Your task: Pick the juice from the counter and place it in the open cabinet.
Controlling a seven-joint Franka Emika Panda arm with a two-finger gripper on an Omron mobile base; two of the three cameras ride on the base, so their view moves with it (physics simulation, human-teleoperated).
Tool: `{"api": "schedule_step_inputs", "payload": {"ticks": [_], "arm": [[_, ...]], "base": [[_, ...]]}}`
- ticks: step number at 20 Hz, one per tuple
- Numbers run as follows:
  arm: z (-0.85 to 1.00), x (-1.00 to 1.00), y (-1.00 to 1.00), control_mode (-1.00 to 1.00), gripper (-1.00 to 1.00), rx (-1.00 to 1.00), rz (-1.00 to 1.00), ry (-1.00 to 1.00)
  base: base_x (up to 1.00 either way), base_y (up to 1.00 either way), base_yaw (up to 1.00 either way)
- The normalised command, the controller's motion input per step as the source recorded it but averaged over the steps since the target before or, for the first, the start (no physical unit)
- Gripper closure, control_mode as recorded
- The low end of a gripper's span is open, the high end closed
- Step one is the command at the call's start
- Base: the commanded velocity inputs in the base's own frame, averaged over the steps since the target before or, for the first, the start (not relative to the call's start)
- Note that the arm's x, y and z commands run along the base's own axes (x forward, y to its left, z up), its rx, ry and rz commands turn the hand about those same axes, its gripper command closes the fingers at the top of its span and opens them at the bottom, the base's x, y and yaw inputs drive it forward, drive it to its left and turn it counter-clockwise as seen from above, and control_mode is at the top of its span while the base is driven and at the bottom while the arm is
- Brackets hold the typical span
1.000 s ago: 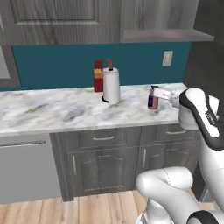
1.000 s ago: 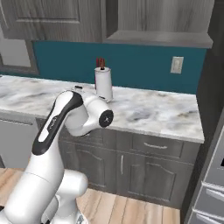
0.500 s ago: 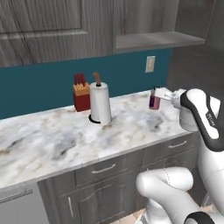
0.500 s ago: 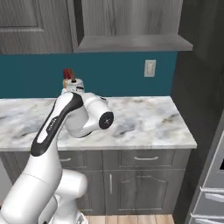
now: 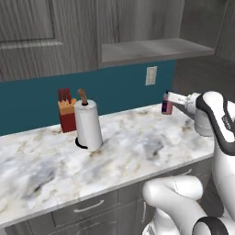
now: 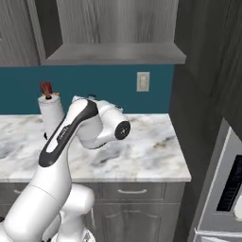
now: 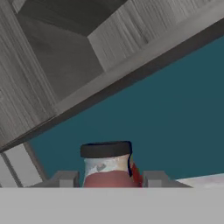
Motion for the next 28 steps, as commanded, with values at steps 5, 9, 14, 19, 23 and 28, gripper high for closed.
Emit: {"api": "schedule_step_inputs", "payload": {"ticks": [5,9,14,19,23,28], "arm": [[0.00,0.00,0.00,1.00,1.00,0.00,0.00,0.00],[0.00,0.00,0.00,1.00,1.00,0.00,0.00,0.00],[0.00,0.00,0.00,1.00,1.00,0.00,0.00,0.00],[-0.01,0.00,0.00,-1.00,1.00,0.00,0.02,0.00],[0.17,0.00,0.02,-1.00,1.00,0.01,0.09,-0.04],[0.68,0.01,0.00,-1.00,1.00,0.02,0.00,-0.18]], "base": [[0.38,-0.32,0.12],[0.60,0.02,0.04],[0.35,0.16,0.00],[0.00,0.04,0.02],[0.00,0.00,0.00],[0.00,0.00,0.00]]}}
